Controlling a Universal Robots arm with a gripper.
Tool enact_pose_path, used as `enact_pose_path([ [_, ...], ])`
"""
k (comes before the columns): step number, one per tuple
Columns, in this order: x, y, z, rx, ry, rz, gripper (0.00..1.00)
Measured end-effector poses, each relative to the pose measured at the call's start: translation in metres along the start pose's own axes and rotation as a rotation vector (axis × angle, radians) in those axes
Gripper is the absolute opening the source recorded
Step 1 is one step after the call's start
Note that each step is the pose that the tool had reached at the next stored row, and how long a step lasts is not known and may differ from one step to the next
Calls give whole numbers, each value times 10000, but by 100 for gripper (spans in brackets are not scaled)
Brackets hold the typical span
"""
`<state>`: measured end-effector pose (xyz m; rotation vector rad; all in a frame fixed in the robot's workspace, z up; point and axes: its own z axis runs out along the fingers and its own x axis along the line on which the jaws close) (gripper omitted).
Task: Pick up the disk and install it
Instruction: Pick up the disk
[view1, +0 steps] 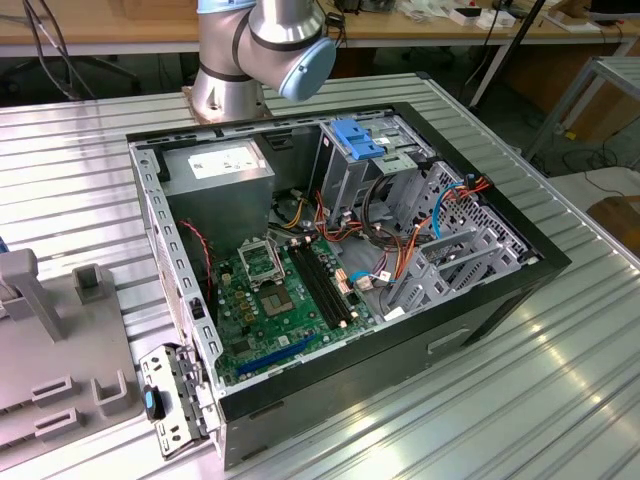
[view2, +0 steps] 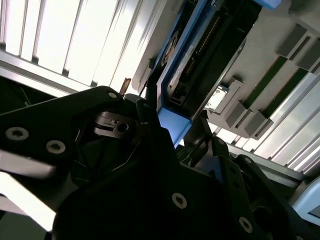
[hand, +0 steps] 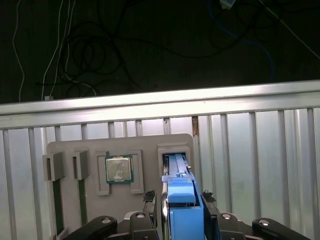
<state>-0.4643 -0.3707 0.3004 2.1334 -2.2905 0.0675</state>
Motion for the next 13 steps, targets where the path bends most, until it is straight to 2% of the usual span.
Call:
enact_pose_path([
  [5,-1,1,16,0,0,0,47],
  [6,-1,0,17,1,0,0,38],
  [13,-1,0,21,1,0,0,38],
])
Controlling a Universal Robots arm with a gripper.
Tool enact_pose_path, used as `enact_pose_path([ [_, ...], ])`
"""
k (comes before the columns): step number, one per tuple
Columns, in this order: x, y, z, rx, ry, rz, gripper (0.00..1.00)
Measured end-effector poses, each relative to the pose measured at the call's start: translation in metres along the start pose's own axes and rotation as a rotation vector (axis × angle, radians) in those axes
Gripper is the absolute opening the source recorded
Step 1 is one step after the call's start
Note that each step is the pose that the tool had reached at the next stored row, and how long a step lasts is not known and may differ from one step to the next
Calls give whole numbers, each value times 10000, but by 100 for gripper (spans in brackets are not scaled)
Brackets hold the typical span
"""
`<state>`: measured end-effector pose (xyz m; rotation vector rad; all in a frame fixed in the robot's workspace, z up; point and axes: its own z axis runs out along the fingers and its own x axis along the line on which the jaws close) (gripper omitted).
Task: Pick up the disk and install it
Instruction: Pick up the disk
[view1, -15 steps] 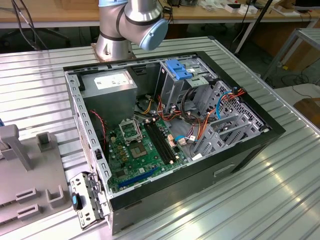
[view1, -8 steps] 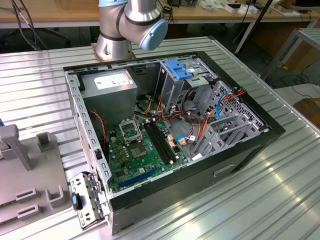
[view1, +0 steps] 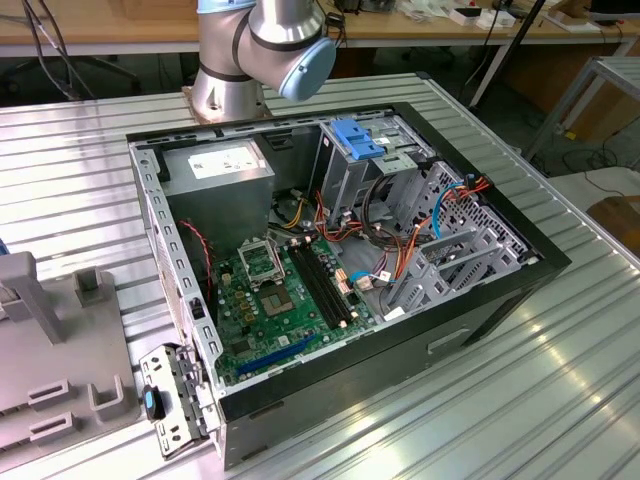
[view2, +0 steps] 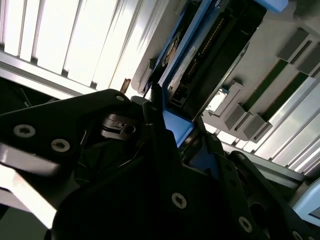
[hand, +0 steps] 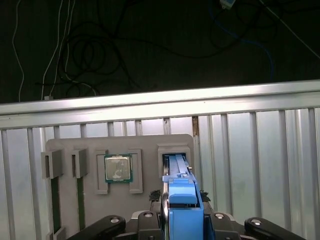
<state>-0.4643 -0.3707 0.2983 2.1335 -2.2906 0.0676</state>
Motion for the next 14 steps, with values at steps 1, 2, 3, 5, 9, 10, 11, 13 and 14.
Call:
enact_pose_path([
  [1,0,0,0,0,0,0,38],
  [2,0,0,0,-1,0,-6,38],
  [3,0,0,1,3,-2,-70,38],
  [5,0,0,1,11,-7,-254,38],
  [9,0,0,1,29,-19,-775,38],
  [10,0,0,1,31,-20,-816,38],
  [11,0,0,1,33,-21,-870,38],
  [13,0,0,1,34,-22,-919,38],
  [14,0,0,1,35,-23,-960,38],
])
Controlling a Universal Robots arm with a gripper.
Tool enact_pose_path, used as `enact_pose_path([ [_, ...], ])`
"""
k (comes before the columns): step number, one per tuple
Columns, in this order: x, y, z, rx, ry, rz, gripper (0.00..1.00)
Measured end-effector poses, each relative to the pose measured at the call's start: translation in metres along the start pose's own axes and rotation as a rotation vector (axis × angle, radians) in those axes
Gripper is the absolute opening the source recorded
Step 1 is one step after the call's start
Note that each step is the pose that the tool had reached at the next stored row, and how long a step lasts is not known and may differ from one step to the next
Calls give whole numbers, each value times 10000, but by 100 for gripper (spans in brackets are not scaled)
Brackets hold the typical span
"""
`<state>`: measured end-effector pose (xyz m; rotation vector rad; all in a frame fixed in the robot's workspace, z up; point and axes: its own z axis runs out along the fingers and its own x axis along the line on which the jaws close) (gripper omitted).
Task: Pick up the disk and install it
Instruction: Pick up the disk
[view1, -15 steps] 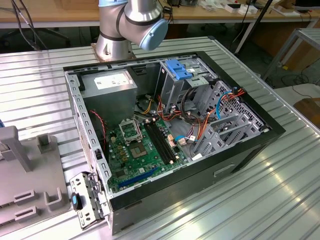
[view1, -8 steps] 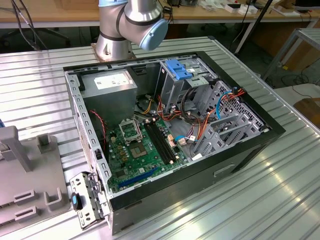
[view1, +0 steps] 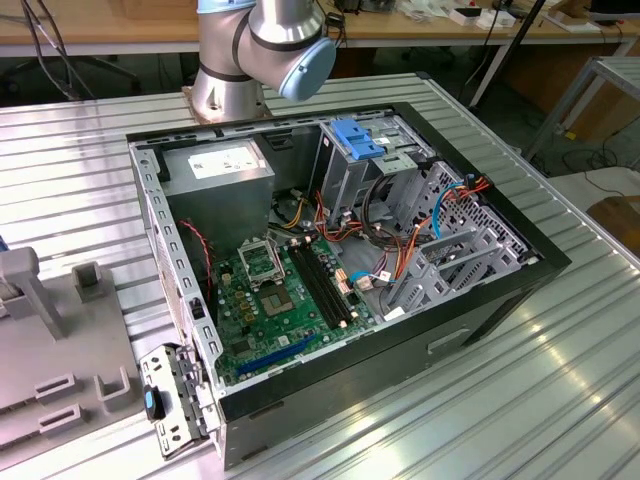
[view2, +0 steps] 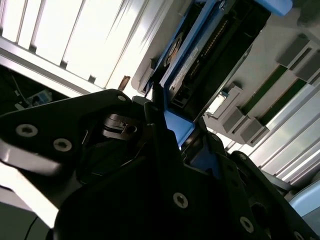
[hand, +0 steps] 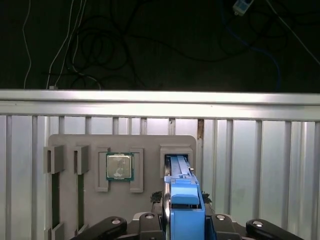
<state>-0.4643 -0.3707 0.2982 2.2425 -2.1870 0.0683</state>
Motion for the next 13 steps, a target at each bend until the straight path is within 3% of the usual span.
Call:
enact_pose_path([
  [4,0,0,0,3,-2,-53,37],
  [7,0,0,2,-16,11,390,37],
  [13,0,0,3,-29,19,792,37],
])
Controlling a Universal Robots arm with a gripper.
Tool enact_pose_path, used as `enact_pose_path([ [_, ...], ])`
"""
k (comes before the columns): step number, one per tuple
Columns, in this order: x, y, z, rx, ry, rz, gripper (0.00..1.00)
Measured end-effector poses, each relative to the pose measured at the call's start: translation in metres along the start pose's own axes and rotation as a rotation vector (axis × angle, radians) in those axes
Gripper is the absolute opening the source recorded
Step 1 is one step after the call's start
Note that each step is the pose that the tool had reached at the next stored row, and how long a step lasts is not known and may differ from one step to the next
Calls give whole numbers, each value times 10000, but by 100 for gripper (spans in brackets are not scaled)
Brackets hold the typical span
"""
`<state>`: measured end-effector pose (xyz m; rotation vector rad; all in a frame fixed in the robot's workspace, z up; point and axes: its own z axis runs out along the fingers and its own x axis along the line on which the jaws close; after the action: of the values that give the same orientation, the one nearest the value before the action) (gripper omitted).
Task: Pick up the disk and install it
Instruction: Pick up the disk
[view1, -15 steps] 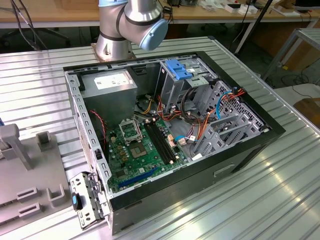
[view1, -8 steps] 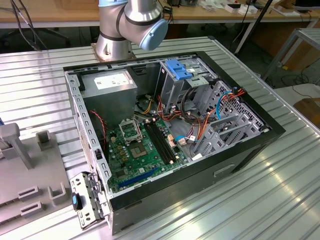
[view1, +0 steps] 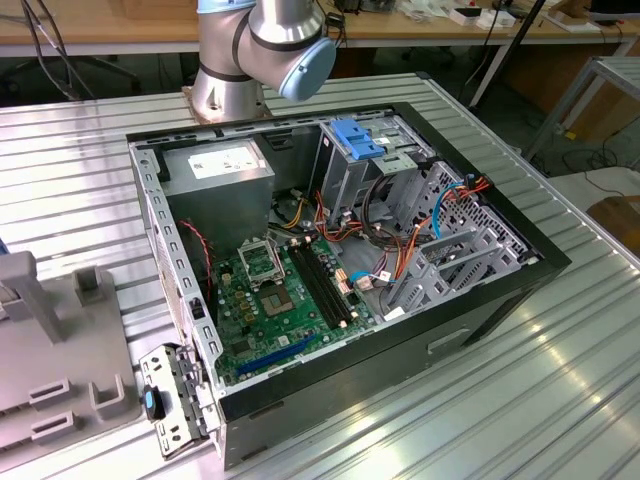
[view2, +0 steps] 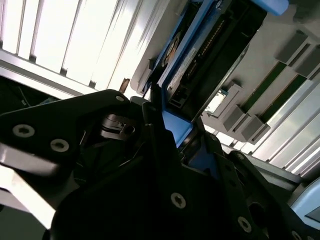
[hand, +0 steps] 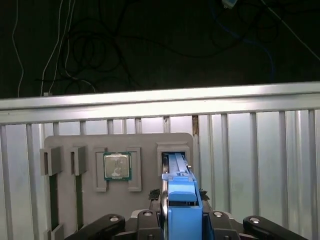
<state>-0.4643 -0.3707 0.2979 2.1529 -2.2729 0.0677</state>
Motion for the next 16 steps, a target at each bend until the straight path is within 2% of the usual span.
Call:
enact_pose_path([
  [2,0,0,0,20,-13,-546,37],
  [16,0,0,-7,22,-15,-563,37],
])
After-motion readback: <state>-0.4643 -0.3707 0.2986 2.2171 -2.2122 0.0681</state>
